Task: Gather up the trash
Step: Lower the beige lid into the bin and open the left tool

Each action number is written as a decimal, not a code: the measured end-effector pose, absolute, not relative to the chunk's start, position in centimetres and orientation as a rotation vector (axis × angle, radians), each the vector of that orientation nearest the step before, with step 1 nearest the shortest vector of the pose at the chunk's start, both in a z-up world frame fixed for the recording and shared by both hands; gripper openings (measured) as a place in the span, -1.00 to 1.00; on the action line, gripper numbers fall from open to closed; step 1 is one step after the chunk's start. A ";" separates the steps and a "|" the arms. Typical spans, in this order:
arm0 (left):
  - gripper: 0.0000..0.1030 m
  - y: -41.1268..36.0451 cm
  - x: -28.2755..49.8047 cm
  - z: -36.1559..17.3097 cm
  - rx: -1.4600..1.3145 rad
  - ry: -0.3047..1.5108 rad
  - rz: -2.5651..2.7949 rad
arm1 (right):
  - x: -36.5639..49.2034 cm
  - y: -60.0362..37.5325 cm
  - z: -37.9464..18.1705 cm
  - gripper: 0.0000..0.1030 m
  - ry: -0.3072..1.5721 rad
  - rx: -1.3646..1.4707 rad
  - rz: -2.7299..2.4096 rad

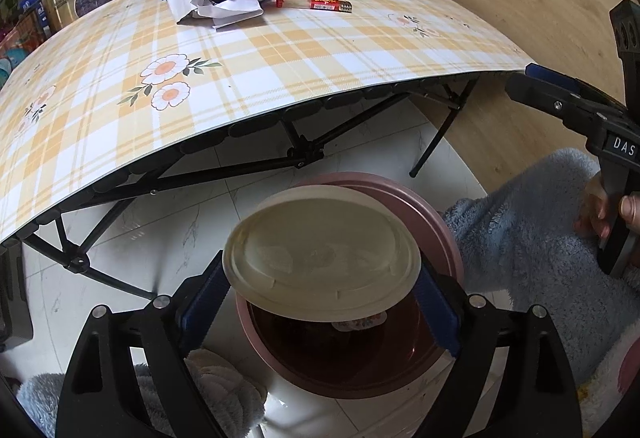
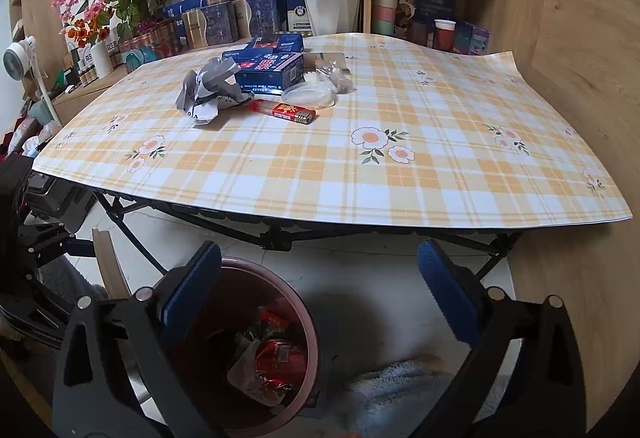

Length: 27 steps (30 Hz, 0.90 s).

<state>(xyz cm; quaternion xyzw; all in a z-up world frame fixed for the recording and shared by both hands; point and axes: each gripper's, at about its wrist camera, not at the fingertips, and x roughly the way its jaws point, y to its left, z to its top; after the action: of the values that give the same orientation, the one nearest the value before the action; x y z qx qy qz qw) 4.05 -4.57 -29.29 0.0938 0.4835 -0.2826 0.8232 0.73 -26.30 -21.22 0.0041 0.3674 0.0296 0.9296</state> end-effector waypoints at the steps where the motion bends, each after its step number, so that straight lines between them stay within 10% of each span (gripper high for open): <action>1: 0.67 -4.5 4.1 -29.3 0.198 1.031 -0.601 | 0.7 -26.3 -21.2 0.89 0.753 0.010 0.059; 27: 0.82 1.4 4.5 -24.0 -0.075 0.771 -0.405 | 0.7 -27.0 -21.3 0.89 0.745 0.071 0.098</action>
<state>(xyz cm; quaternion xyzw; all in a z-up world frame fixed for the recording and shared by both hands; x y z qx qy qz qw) 4.51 1.37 -24.00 -0.0363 0.3732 -0.1959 0.9061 0.73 -27.02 -21.29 0.0346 0.3639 0.0477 0.9296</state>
